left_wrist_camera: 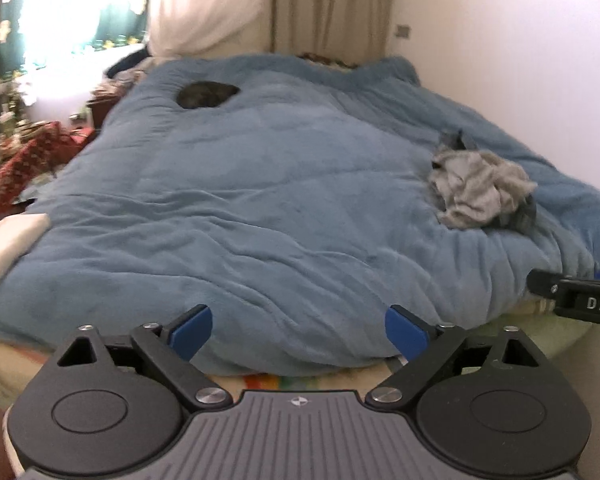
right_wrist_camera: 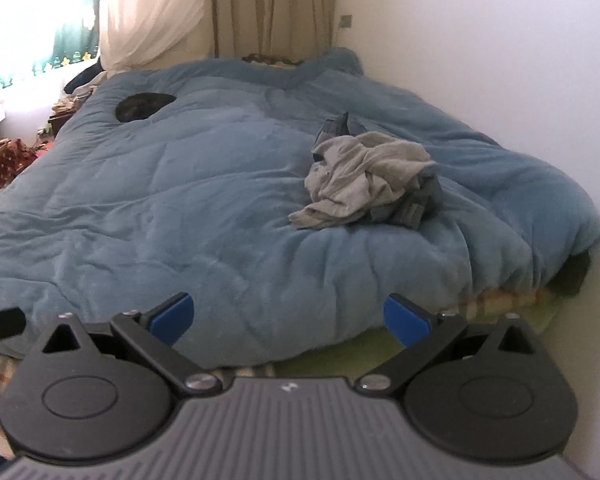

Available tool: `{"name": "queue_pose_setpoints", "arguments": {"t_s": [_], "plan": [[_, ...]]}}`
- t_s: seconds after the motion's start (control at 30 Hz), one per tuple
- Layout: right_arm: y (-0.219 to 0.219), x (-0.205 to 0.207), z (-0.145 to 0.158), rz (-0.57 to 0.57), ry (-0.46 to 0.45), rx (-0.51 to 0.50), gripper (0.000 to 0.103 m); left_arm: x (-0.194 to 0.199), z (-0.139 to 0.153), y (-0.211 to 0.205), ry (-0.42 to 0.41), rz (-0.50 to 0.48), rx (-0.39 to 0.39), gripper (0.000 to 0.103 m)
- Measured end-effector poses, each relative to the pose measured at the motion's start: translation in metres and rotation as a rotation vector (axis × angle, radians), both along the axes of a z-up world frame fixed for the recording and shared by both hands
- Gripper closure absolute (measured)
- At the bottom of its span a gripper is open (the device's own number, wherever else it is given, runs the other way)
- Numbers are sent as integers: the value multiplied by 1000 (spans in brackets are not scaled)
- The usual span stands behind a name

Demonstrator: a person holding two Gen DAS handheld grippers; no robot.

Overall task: Fold clothes
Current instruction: 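Approach the grey sweater on the jeans and grasp it with the left gripper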

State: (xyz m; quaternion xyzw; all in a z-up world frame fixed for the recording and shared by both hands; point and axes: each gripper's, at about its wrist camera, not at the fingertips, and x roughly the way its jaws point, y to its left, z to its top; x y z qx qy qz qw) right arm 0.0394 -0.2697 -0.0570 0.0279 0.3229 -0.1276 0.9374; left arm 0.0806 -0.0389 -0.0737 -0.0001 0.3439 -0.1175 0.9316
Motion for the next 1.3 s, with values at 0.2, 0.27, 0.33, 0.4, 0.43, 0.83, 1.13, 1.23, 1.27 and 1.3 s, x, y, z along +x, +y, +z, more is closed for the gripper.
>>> {"name": "queue_pose_setpoints", "arguments": {"t_s": [0.2,0.27,0.33,0.4,0.43,0.83,1.13,1.23,1.27,1.3], "plan": [[-46,30,-25,-72,-26,-50,1,54,-20,-36,9,-129,-25,10],[-62,43,-33,-90,-20,-87,1,74,-27,-53,19,-165,-24,10],[-77,54,-39,-91,-22,-101,1,93,-33,-71,29,-201,-22,10],[-93,67,-45,-90,-33,-114,1,111,-38,-93,27,-245,-7,10],[-101,73,-47,-81,-40,-119,1,120,-40,-104,26,-257,-5,10],[-186,135,-62,-70,-40,-94,1,206,-77,-221,10,-460,-75,20],[-231,151,-77,-92,-68,32,1,231,-97,-278,-45,-585,-47,20],[-234,154,-80,-105,-72,53,1,239,-105,-291,-24,-589,-23,52],[-236,155,-81,-109,-74,59,2,241,-107,-294,-19,-574,-12,59],[-236,156,-82,-112,-75,64,4,245,-106,-292,-8,-561,-29,73]]}}
